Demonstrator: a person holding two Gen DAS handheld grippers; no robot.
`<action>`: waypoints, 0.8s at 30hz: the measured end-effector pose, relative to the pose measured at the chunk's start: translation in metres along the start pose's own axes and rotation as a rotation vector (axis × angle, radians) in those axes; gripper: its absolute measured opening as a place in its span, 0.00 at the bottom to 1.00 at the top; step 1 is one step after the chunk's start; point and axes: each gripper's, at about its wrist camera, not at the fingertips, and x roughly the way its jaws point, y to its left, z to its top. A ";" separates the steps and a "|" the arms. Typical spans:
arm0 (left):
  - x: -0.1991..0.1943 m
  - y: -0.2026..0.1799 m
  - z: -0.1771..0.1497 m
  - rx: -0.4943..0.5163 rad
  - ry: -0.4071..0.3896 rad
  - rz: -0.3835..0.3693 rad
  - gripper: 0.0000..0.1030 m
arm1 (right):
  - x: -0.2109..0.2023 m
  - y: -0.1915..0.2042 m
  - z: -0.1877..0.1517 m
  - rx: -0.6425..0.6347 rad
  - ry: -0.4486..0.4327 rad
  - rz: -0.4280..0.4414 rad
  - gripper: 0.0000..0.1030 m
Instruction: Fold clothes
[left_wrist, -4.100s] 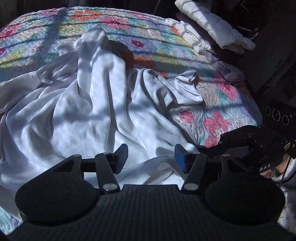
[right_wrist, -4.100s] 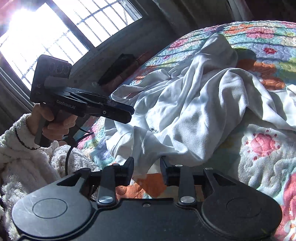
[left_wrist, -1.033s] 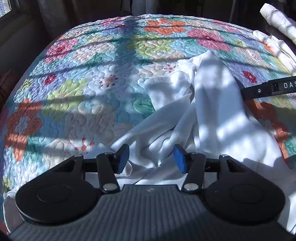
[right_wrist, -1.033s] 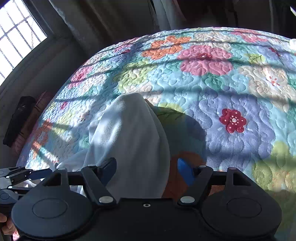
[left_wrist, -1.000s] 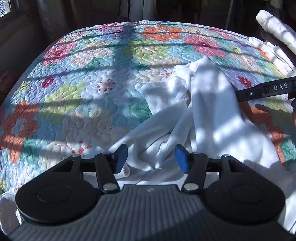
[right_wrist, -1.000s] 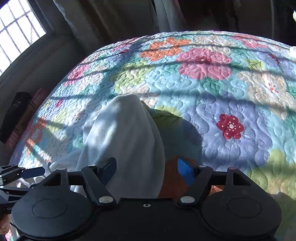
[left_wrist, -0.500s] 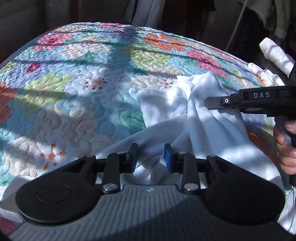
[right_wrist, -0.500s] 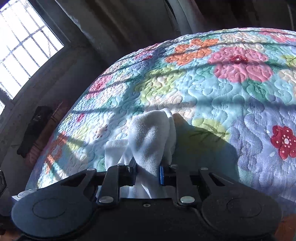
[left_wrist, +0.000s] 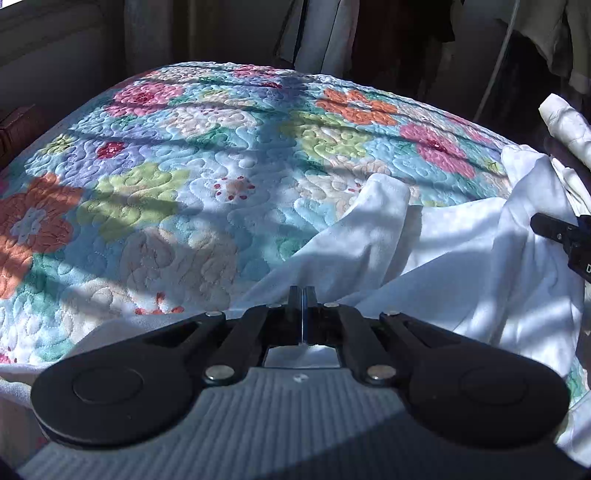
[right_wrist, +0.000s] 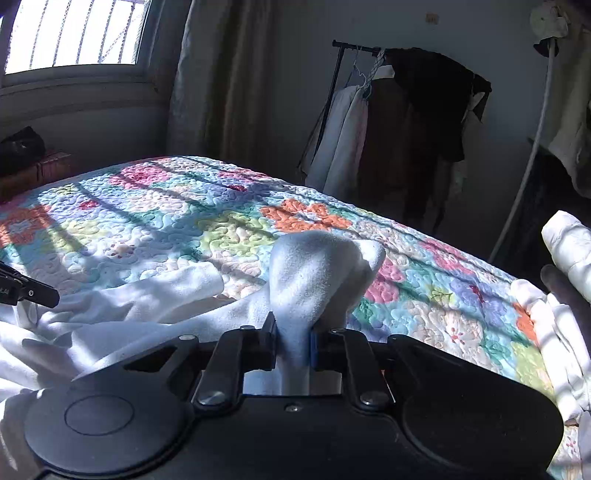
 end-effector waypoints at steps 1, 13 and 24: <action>0.002 -0.001 -0.003 0.004 0.011 -0.002 0.03 | -0.001 -0.003 -0.004 0.019 0.016 0.018 0.17; 0.013 -0.064 0.000 0.203 -0.086 -0.042 0.67 | 0.004 -0.017 -0.081 0.143 0.150 0.166 0.17; 0.091 -0.079 0.031 0.251 0.090 0.162 0.10 | -0.015 -0.017 -0.069 0.115 0.062 0.144 0.52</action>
